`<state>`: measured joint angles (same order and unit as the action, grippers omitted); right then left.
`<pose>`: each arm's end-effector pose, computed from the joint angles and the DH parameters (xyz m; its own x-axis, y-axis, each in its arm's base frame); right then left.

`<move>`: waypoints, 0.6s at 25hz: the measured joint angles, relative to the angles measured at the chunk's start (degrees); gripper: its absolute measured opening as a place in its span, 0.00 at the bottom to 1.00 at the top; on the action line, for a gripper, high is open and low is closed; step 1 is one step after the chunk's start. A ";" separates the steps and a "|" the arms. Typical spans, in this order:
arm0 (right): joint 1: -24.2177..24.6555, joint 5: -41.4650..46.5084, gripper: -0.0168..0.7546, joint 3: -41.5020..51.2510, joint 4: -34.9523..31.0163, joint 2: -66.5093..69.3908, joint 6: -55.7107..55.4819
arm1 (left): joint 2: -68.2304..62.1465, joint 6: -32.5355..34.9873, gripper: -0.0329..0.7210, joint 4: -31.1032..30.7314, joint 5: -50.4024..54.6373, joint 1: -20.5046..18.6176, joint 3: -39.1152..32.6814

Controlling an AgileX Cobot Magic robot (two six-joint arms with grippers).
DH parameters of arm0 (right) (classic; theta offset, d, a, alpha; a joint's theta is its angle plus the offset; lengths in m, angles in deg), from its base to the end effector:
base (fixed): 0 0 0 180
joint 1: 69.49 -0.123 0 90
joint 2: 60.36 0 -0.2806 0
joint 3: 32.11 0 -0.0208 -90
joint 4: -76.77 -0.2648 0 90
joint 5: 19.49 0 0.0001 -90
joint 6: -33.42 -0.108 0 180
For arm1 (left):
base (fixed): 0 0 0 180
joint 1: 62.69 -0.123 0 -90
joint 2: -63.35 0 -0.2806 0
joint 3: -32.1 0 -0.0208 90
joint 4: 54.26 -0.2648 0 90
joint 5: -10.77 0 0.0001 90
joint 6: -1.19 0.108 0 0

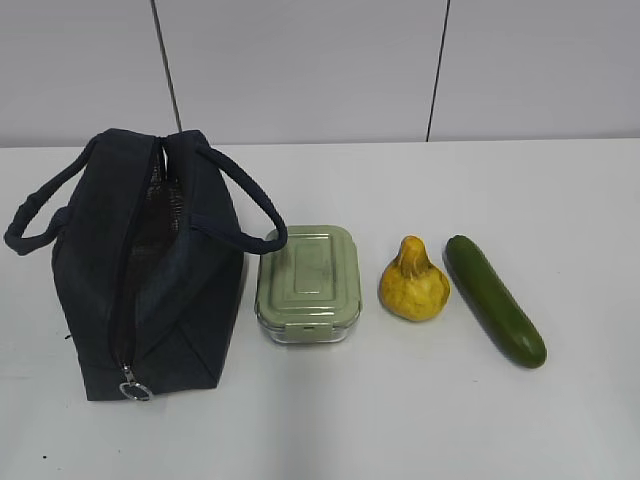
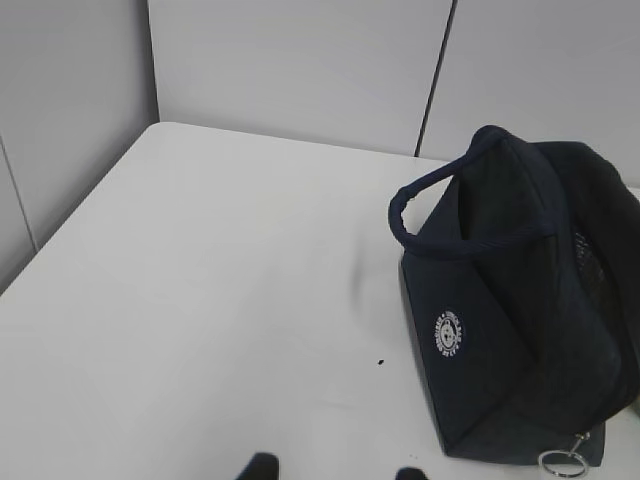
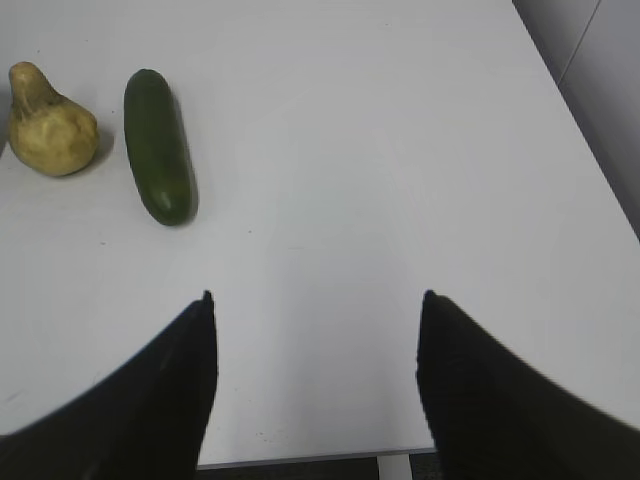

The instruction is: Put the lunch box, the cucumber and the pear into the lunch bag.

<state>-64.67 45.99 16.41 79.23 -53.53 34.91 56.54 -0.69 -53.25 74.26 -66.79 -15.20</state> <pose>0.0196 -0.0059 0.2687 -0.5150 -0.0005 -0.8572 0.0949 0.9938 -0.0576 0.0194 -0.0003 0.2782 -0.4593 -0.0737 -0.8852 -0.0763 0.9961 -0.0433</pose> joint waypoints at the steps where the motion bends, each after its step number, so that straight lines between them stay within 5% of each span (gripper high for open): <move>1: 0.00 0.00 0.66 0.00 0.00 0.00 0.00 | 0.00 0.00 0.35 0.00 0.00 0.00 0.00; 15: 0.00 0.00 0.66 0.00 0.00 0.00 0.00 | 0.00 0.00 0.35 0.00 0.00 0.00 0.00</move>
<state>-64.67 45.99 16.41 79.23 -53.53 34.91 56.54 -0.69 -53.25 74.26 -66.79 -15.20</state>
